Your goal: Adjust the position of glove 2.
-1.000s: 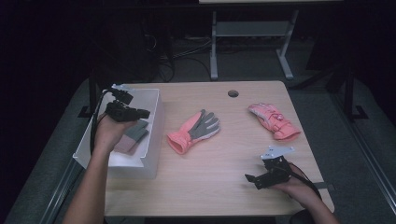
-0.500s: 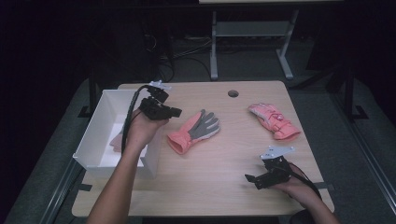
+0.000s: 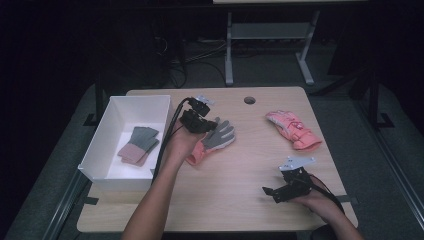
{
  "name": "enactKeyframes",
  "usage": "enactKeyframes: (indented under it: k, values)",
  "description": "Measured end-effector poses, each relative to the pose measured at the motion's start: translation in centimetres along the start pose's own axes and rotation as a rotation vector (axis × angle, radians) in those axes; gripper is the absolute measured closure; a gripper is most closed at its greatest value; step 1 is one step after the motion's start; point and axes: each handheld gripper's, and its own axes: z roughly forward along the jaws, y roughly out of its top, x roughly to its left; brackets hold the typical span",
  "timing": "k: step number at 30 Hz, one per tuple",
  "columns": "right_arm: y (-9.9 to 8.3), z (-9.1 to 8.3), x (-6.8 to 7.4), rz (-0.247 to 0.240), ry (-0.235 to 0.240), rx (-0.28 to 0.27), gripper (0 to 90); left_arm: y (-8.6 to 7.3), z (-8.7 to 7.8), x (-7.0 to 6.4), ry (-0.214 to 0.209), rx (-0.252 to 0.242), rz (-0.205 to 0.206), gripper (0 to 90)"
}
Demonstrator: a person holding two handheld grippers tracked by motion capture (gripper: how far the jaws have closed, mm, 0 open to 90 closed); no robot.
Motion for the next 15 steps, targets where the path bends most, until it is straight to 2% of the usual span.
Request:
enactKeyframes:
  k: [1, 3, 4, 6, 15]
  values:
    - [0.0, 0.0, 0.0, 0.0, 0.0, 0.0, 1.9, 0.0, 0.0, 0.0, 0.0, 0.0, 0.0, 89.7]
    - [-0.1, 0.1, 0.0, 0.002, 0.003, 0.007, 1.9, -0.6, 1.4, 0.6, 0.027, 0.024, 0.001, 89.7]
    - [-0.1, 0.1, 0.0, 0.002, 0.003, 0.007, 1.9, -0.6, 1.4, 0.6, 0.027, 0.024, 0.001, 89.7]
    - [-0.1, 0.1, 0.0, 0.01, 0.0, 0.003, 1.9, -1.3, 2.8, 1.1, 0.066, 0.042, -0.014, 89.7]
    - [-0.3, 0.1, 0.0, 0.0, 0.002, 0.012, 1.9, -2.6, 5.1, 2.4, 0.071, 0.058, -0.048, 89.7]
